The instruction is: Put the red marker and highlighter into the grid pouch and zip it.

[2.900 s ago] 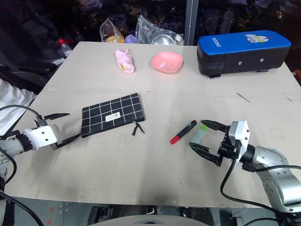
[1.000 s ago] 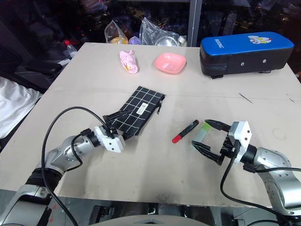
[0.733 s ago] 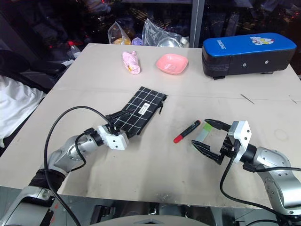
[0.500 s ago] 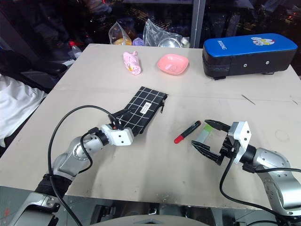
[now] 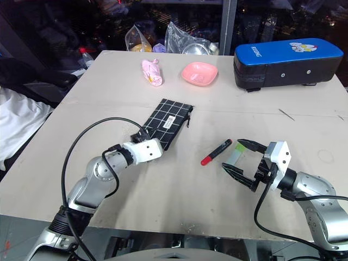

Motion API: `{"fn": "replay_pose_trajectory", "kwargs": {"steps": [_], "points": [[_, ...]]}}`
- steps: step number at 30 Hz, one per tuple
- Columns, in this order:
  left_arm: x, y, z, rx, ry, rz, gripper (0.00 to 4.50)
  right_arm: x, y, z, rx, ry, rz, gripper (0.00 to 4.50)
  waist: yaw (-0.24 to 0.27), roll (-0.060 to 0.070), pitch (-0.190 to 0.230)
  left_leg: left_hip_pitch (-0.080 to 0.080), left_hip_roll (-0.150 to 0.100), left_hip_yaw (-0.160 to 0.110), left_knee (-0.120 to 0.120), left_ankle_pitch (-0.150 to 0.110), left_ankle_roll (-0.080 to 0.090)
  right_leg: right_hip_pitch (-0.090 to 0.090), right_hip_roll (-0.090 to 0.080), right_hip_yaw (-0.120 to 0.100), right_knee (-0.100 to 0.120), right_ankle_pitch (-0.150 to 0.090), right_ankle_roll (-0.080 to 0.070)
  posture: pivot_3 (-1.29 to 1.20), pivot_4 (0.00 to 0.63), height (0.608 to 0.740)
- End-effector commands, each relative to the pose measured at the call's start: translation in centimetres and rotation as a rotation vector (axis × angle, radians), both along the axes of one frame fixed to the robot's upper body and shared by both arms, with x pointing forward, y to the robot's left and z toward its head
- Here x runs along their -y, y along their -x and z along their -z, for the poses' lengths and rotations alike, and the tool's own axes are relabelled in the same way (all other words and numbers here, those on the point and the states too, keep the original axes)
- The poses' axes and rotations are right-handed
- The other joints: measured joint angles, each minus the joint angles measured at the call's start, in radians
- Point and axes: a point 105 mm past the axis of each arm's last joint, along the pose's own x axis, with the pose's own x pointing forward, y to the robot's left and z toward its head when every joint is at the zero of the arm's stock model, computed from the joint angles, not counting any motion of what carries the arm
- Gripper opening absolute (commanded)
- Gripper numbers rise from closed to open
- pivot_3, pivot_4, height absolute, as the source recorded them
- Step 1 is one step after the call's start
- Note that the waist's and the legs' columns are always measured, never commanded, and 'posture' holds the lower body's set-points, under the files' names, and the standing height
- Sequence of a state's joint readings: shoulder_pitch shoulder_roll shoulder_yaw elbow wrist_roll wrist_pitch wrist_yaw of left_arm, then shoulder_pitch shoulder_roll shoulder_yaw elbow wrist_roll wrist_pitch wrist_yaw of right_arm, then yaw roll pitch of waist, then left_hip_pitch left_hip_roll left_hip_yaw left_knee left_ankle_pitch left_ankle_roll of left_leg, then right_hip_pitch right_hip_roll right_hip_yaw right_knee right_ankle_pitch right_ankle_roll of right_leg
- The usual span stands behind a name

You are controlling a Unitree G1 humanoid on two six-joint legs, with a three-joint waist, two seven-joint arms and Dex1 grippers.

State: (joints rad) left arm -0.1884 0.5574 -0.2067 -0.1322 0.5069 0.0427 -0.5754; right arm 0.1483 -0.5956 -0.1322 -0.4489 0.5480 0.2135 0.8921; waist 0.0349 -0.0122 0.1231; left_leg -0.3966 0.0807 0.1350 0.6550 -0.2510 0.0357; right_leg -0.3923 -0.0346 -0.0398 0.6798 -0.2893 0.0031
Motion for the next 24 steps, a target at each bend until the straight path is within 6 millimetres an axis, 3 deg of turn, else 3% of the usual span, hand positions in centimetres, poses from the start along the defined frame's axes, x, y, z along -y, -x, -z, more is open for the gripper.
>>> {"fn": "replay_pose_trajectory", "kwargs": {"steps": [1,4,14,19,24], "points": [[-1.1,-0.6,-1.0,0.063,-0.059,-0.035,1.44,-0.3,0.0,-0.7,0.046,-0.004,-0.011,4.50,-0.008,-0.002,0.001,0.000,0.000,0.000,0.000,0.000,0.000,0.000,0.000,0.000,0.000,0.000,0.000,0.00,0.150,0.740],[-1.1,-1.0,-1.6,0.107,-0.076,-0.028,0.05,-0.5,-0.1,-0.6,0.047,-0.005,-0.017,4.50,-0.015,-0.002,0.002,-0.001,0.001,-0.001,-0.001,0.000,0.000,0.000,0.000,0.000,0.000,0.000,0.000,0.00,0.150,0.740],[-2.0,-0.9,-3.2,0.249,-0.074,-0.037,0.05,-0.7,-0.1,-0.5,0.048,-0.011,-0.022,4.50,-0.021,-0.004,0.003,-0.002,0.002,0.000,-0.002,0.000,0.000,-0.002,-0.001,0.000,-0.001,0.000,0.000,0.00,0.150,0.740],[-1.6,-0.7,-5.9,0.372,0.145,-0.031,0.05,-0.6,-0.1,-0.8,0.056,-0.013,-0.024,4.50,-0.021,-0.005,0.004,-0.002,0.003,0.000,-0.002,0.000,0.000,-0.003,-0.003,0.000,-0.001,0.000,0.000,0.00,0.150,0.740],[-0.1,-0.1,-7.2,0.343,0.396,0.040,0.05,-0.8,-0.4,-1.3,0.068,-0.022,-0.030,4.50,-0.021,-0.005,0.004,-0.002,0.003,0.001,-0.001,0.000,0.000,-0.002,-0.003,0.000,-0.001,0.000,0.000,0.00,0.150,0.740]]}}
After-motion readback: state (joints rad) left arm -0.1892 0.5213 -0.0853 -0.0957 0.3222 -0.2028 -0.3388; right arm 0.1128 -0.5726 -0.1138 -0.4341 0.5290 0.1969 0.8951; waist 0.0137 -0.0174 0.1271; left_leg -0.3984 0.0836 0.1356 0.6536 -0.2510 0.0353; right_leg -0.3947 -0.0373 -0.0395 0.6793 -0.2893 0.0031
